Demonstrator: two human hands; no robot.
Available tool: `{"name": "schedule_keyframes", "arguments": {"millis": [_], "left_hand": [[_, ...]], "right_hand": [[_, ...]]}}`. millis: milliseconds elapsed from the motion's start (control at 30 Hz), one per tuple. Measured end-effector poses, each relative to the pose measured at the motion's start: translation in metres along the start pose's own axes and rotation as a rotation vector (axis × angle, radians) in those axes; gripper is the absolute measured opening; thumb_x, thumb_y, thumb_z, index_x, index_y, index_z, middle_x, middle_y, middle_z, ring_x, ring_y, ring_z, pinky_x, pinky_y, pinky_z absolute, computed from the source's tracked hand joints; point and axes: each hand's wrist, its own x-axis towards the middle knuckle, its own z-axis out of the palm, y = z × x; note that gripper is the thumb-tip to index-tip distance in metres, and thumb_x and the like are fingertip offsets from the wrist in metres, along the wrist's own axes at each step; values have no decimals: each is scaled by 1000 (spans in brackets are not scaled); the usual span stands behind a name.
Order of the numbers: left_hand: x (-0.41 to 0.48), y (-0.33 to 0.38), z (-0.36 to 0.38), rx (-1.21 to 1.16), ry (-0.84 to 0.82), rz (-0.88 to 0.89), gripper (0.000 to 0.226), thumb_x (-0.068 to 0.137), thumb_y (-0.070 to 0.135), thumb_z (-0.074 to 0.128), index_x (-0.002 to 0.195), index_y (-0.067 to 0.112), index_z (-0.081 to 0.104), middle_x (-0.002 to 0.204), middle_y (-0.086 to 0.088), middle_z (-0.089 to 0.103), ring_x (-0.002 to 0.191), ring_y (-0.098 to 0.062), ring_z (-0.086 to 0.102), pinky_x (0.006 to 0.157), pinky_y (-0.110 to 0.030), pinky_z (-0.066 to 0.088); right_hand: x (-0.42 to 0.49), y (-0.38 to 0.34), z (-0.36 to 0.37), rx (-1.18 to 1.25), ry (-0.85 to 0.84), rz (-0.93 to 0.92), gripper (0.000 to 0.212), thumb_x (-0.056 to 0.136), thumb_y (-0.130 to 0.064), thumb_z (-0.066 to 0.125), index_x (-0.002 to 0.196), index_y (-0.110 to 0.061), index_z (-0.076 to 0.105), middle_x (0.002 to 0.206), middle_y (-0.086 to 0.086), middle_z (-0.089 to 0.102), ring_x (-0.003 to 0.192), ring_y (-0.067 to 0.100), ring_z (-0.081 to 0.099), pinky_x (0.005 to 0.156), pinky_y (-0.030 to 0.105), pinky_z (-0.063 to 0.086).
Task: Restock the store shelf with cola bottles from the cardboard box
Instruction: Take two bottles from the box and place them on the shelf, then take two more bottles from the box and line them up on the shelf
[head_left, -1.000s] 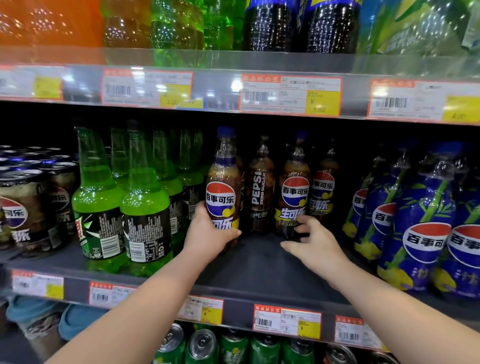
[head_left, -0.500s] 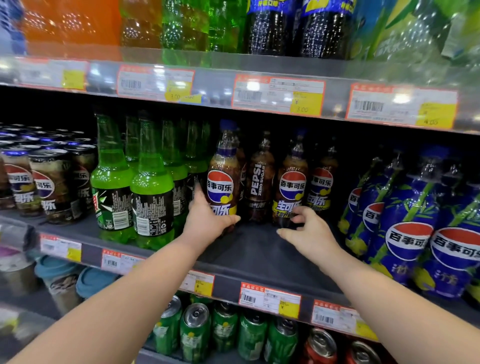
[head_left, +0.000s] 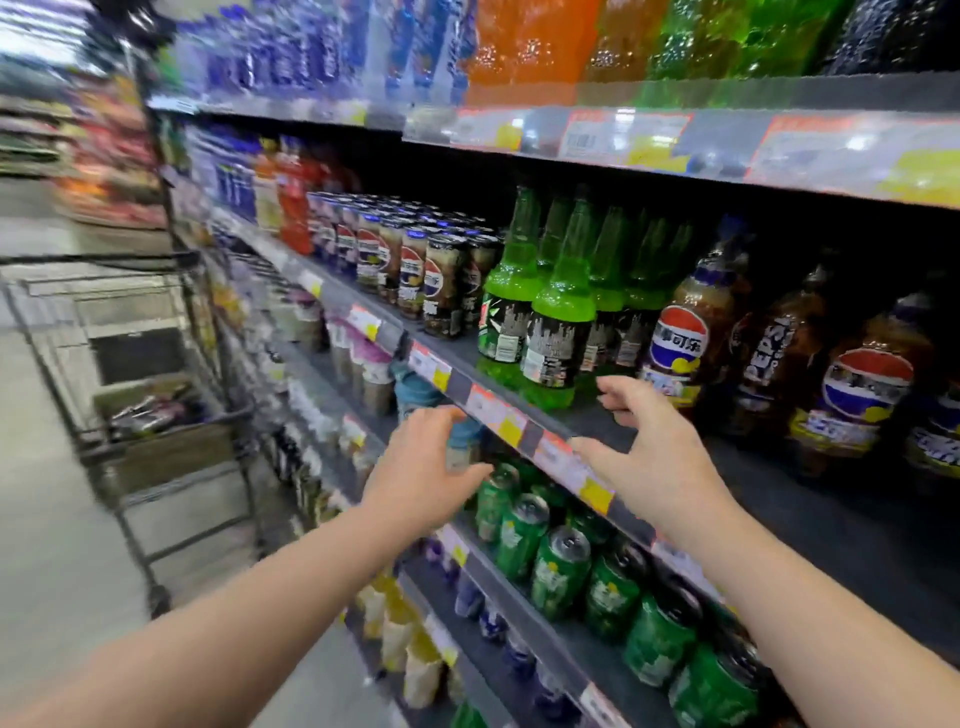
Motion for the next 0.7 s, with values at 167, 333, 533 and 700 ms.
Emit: {"name": "schedule_keyframes", "arguments": {"millis": [167,333,533,700], "left_hand": [[-35,-85,-50,193,-34,-297,60,79,46,62,129,19,44,131,-4,47,122,-23,45,99,-34,41],[-63,-177,-90,318,-10,-453,56,76,50,61,121,19,49,123,-4,51,119,-26,48,97,-38,43],[-62,-303,-153,327,-50,-587,59,76,48,61,125,17,49,127,-7,51,121,-26,47,100,-35,40],[-53,-401,-216,358,-108,-669,52,80,44,59,124,19,47,127,-7,47,123,-25,43,103,-36,38]], "right_hand": [[10,-39,79,-6,-230,-102,59,82,-32,65,135,-26,39,137,-3,44,125,16,46,97,30,38],[23,-83,163,-122,-455,-173,62,83,-37,63,138,-26,36,141,-3,40,127,16,43,99,28,37],[60,-150,281,-171,-588,-188,63,83,-34,62,139,-25,35,144,-2,38,130,15,42,104,28,36],[94,-203,376,-223,-662,-167,62,82,-37,62,138,-25,37,144,-1,36,132,17,40,104,29,35]]}}
